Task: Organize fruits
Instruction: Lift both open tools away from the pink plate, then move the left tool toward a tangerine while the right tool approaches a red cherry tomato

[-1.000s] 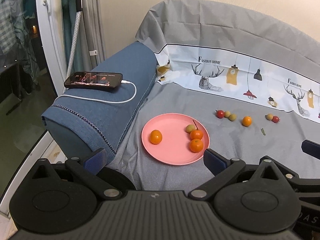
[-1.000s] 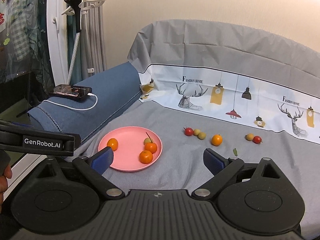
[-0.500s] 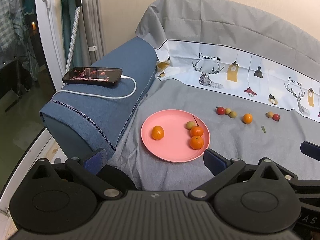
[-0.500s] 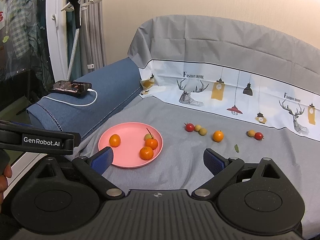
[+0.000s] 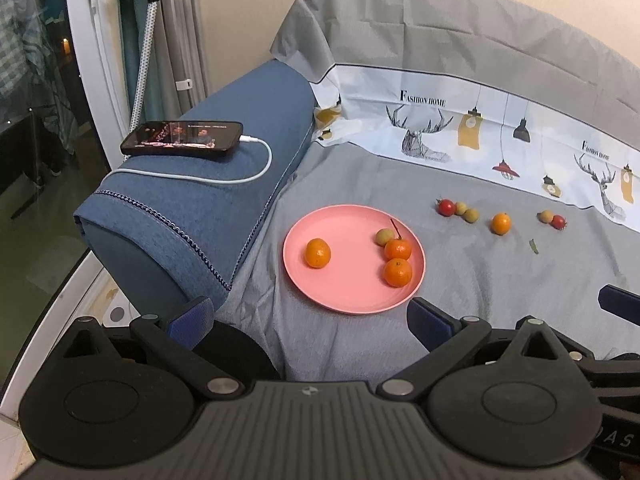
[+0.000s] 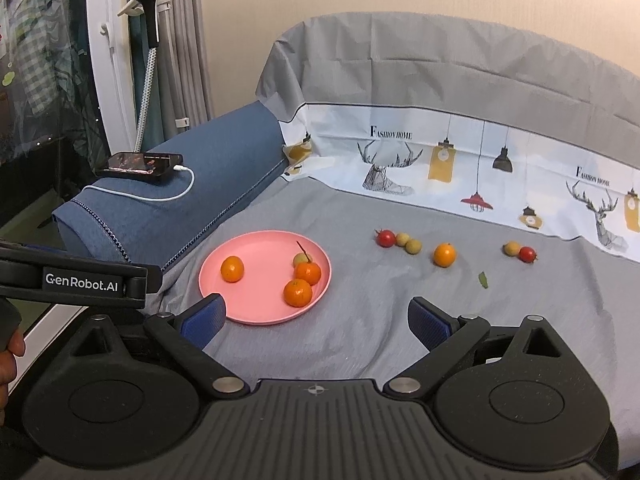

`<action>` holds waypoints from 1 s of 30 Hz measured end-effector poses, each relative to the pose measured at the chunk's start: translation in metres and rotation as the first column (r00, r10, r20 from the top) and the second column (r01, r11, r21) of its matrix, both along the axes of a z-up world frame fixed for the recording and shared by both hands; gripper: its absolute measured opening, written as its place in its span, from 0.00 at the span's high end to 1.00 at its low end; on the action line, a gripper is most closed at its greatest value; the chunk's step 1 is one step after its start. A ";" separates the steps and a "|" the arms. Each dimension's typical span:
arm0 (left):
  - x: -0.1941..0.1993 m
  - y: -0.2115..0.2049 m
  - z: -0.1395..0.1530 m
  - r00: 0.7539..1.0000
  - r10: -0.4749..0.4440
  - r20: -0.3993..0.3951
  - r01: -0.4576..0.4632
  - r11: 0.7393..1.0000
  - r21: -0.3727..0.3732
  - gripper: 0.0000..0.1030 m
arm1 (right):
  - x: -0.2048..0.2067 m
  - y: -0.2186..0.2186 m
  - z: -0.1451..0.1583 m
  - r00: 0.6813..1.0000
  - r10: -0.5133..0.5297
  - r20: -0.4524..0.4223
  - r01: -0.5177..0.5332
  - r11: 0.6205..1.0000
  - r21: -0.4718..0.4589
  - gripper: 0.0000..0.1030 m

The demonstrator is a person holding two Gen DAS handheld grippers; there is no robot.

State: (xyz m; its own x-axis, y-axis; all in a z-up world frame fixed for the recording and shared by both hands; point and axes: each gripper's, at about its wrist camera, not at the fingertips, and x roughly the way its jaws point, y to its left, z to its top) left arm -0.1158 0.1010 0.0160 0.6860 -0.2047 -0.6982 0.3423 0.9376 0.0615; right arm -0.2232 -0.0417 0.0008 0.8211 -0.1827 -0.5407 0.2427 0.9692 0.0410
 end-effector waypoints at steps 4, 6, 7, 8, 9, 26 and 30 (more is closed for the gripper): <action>0.004 -0.006 -0.005 1.000 -0.005 -0.014 0.005 1.000 0.023 0.00 | 0.003 -0.007 -0.006 1.000 -0.005 -0.010 0.005 1.000 0.027 0.05; 0.007 -0.009 -0.006 1.000 -0.008 -0.019 0.008 0.999 0.034 0.00 | 0.004 -0.012 -0.008 1.000 -0.013 -0.011 0.013 0.999 0.038 0.05; 0.009 -0.012 -0.008 1.000 -0.009 -0.023 0.010 0.999 0.041 0.00 | 0.004 -0.015 -0.009 1.000 -0.021 -0.010 0.021 0.999 0.043 0.05; 0.011 -0.014 -0.009 1.000 -0.010 -0.027 0.012 0.999 0.047 0.00 | 0.005 -0.018 -0.011 1.000 -0.028 -0.010 0.028 0.998 0.047 0.05; 0.013 -0.016 -0.010 0.999 -0.013 -0.032 0.014 0.998 0.054 0.00 | 0.005 -0.021 -0.011 0.999 -0.037 -0.009 0.037 0.998 0.052 0.05; 0.073 -0.150 -0.036 0.969 -0.148 -0.196 0.164 0.984 0.068 0.00 | -0.001 -0.143 -0.051 0.937 -0.346 -0.051 0.349 0.932 0.095 0.03; 0.099 -0.210 -0.058 0.938 -0.209 -0.277 0.223 0.975 0.021 0.00 | 0.008 -0.187 -0.062 0.903 -0.425 -0.061 0.429 0.899 0.082 0.03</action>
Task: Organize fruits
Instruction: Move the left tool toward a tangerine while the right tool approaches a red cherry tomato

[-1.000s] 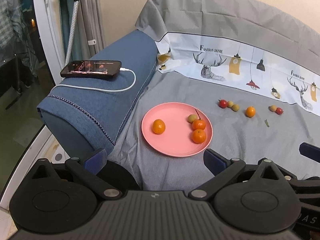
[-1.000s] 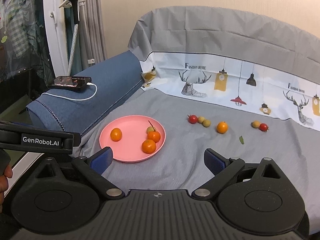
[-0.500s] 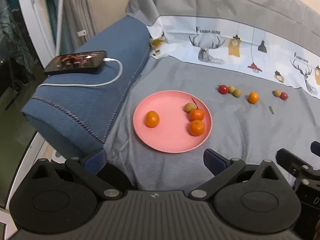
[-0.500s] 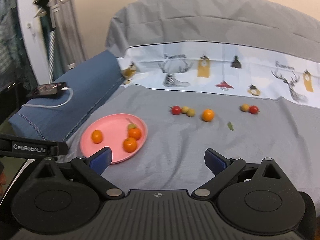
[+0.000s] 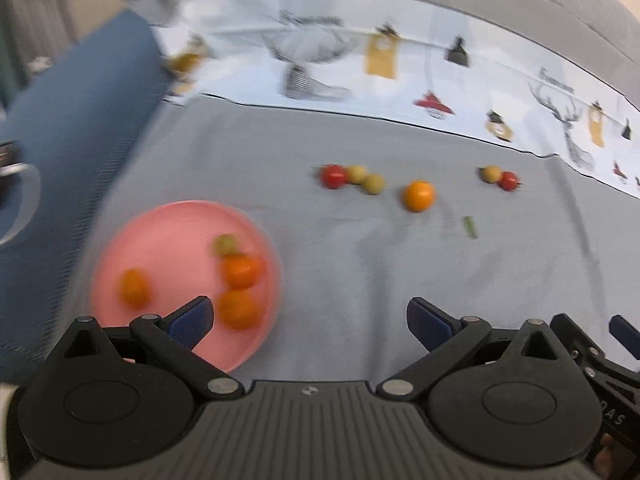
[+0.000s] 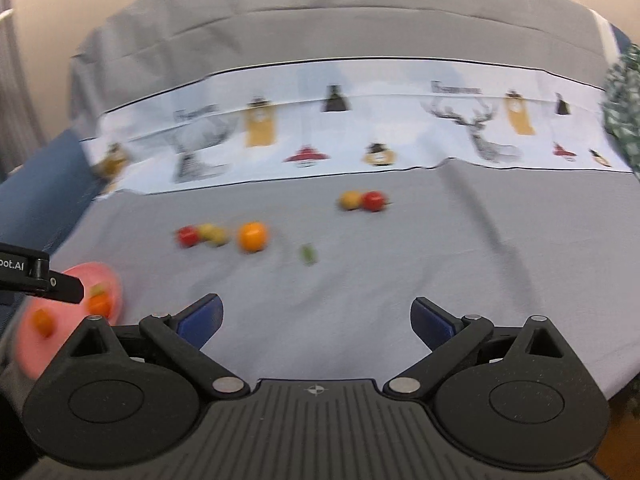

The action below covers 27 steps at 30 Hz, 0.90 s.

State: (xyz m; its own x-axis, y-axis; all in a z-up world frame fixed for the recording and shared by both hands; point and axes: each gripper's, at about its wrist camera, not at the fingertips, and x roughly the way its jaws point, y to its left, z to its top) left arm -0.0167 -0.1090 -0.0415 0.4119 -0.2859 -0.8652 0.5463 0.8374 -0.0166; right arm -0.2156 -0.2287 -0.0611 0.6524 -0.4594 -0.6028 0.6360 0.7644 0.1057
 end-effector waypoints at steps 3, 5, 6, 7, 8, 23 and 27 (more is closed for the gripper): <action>0.020 -0.045 -0.021 0.998 -0.044 -0.036 0.044 0.999 -0.020 0.00 | 0.011 -0.039 -0.012 0.999 -0.037 -0.016 0.036 0.999 -0.024 0.02; 0.034 -0.073 -0.036 0.998 -0.049 -0.043 0.048 0.999 -0.023 0.00 | 0.026 -0.066 -0.022 0.998 -0.048 -0.034 0.046 0.998 -0.053 0.01; 0.042 -0.088 -0.044 0.997 -0.050 -0.051 0.049 0.999 -0.022 0.00 | 0.034 -0.079 -0.027 0.998 -0.044 -0.041 0.041 0.997 -0.063 0.01; 0.049 -0.101 -0.052 0.997 -0.051 -0.060 0.050 0.999 -0.020 0.00 | 0.043 -0.094 -0.034 0.998 -0.036 -0.049 0.033 0.996 -0.078 0.01; 0.056 -0.114 -0.060 0.996 -0.058 -0.067 0.056 0.998 -0.023 0.00 | 0.050 -0.106 -0.040 0.998 -0.035 -0.058 0.030 0.995 -0.093 0.01; 0.110 -0.185 -0.138 0.998 -0.011 -0.069 0.017 0.997 0.074 0.00 | 0.157 -0.217 -0.126 0.998 0.032 -0.060 -0.037 0.996 -0.086 0.01; 0.110 -0.186 -0.137 0.997 -0.009 -0.080 0.015 0.997 0.075 0.01 | 0.156 -0.216 -0.126 0.998 0.036 -0.049 -0.040 0.995 -0.089 0.04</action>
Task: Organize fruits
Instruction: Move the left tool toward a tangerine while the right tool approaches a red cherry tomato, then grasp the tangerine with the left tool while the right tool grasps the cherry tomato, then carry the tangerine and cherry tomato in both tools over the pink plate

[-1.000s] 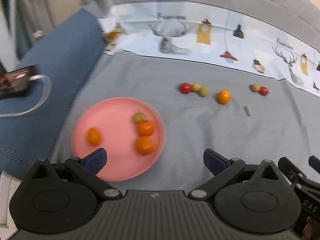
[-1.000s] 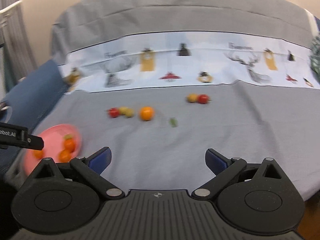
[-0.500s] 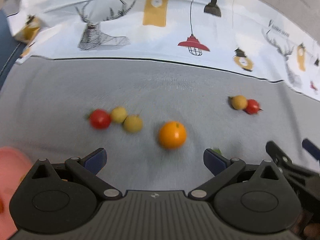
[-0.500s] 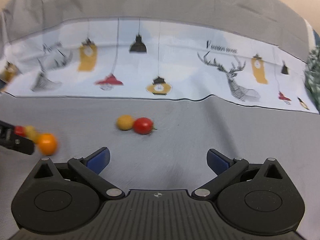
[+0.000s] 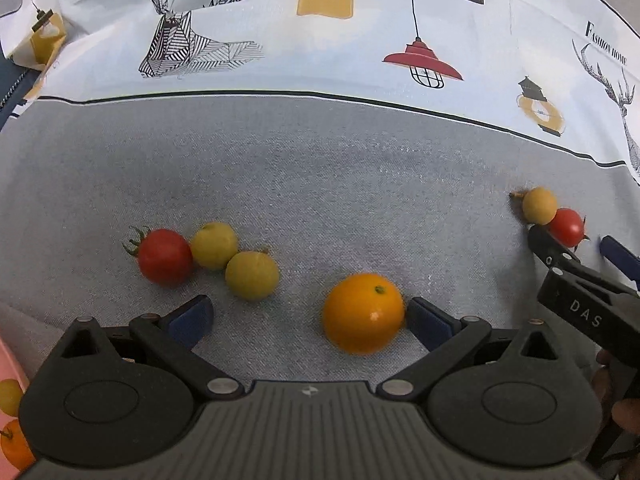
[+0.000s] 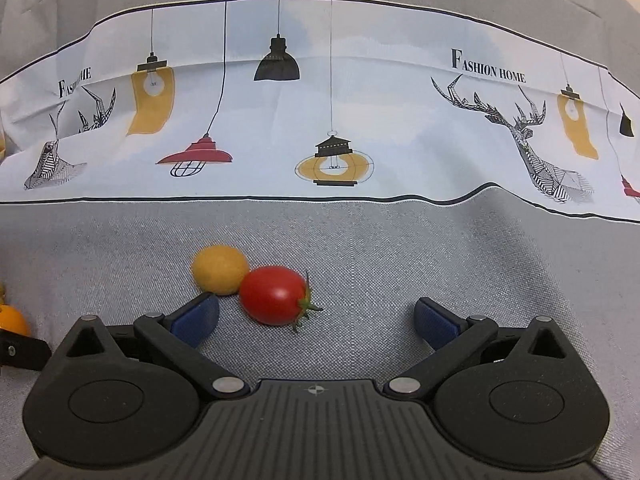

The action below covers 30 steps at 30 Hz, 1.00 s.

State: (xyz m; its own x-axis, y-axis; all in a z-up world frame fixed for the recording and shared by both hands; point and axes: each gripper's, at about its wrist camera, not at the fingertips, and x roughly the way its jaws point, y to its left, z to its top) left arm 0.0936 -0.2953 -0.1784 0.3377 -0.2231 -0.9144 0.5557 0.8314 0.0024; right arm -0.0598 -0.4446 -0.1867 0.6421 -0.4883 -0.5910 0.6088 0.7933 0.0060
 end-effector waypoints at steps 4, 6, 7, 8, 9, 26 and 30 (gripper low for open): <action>-0.006 0.006 0.015 1.000 -0.026 -0.012 0.025 0.996 -0.089 0.59 | -0.001 0.013 0.008 0.997 0.073 0.003 -0.073 0.997 -0.034 0.62; -0.008 0.010 0.022 1.000 -0.026 -0.016 0.024 0.994 -0.110 0.60 | -0.002 0.019 0.011 0.997 0.077 -0.017 -0.077 0.996 -0.035 0.62; -0.011 0.012 0.025 0.999 -0.034 -0.009 0.033 0.992 -0.118 0.60 | -0.005 0.021 0.012 0.997 0.071 -0.018 -0.072 0.997 -0.034 0.62; -0.013 0.014 0.029 0.999 -0.043 0.000 0.042 0.992 -0.121 0.60 | -0.007 0.023 0.013 0.998 0.060 -0.025 -0.061 0.997 -0.039 0.62; -0.015 0.017 0.032 0.999 -0.047 0.008 0.048 0.991 -0.123 0.60 | -0.011 0.025 0.014 0.998 0.044 -0.033 -0.046 0.998 -0.043 0.62; -0.103 0.156 0.133 0.991 -0.112 0.079 0.121 0.985 -0.122 0.60 | -0.133 0.141 0.114 0.984 0.003 0.176 -0.019 0.996 0.089 0.61; -0.130 0.209 0.158 0.991 -0.081 0.103 0.093 0.989 -0.113 0.60 | -0.148 0.188 0.138 0.973 0.060 0.223 -0.101 0.979 0.175 0.61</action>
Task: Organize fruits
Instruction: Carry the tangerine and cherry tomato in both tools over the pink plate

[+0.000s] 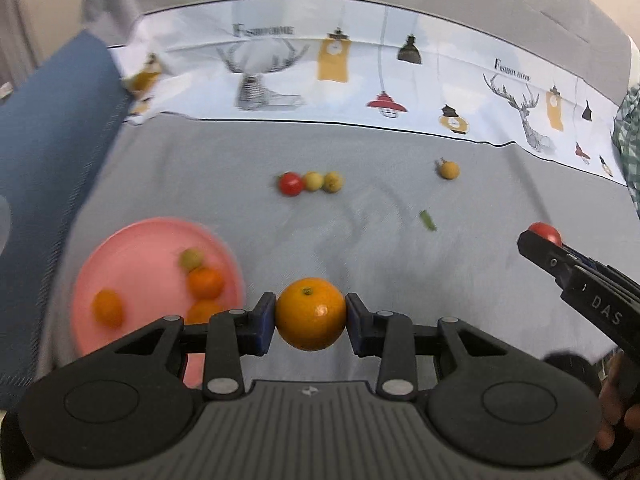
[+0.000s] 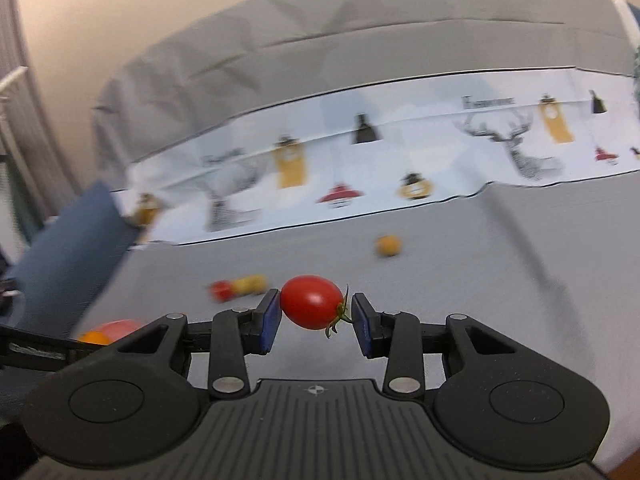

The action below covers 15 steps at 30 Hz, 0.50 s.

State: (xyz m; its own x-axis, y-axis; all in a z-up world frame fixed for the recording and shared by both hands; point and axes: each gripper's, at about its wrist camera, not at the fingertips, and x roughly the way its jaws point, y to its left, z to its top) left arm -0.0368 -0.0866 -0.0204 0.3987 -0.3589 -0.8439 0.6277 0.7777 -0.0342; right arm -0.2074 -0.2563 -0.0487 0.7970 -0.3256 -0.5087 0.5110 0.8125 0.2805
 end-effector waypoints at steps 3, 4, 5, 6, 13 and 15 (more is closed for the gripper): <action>-0.017 0.040 0.014 0.999 0.036 0.006 -0.036 0.999 -0.009 0.60 | -0.008 0.040 0.019 0.997 0.071 0.028 -0.072 0.997 0.013 0.61; -0.021 0.052 0.016 0.999 0.046 0.010 -0.045 0.999 -0.016 0.60 | -0.010 0.053 0.025 0.994 0.099 0.035 -0.100 0.995 0.009 0.61; -0.027 0.065 0.019 0.998 0.059 0.018 -0.059 0.998 -0.022 0.60 | -0.013 0.066 0.031 0.991 0.126 0.039 -0.126 0.992 0.001 0.61; -0.032 0.076 0.021 0.997 0.070 0.029 -0.069 0.997 -0.026 0.60 | -0.016 0.079 0.036 0.988 0.149 0.043 -0.149 0.989 -0.004 0.61; -0.058 0.146 0.034 0.988 0.138 0.070 -0.131 0.987 -0.088 0.60 | -0.026 0.163 0.062 0.951 0.309 0.011 -0.305 0.944 -0.122 0.61; -0.064 0.162 0.038 0.984 0.157 0.082 -0.148 0.983 -0.112 0.60 | -0.028 0.178 0.066 0.945 0.328 -0.003 -0.325 0.932 -0.159 0.61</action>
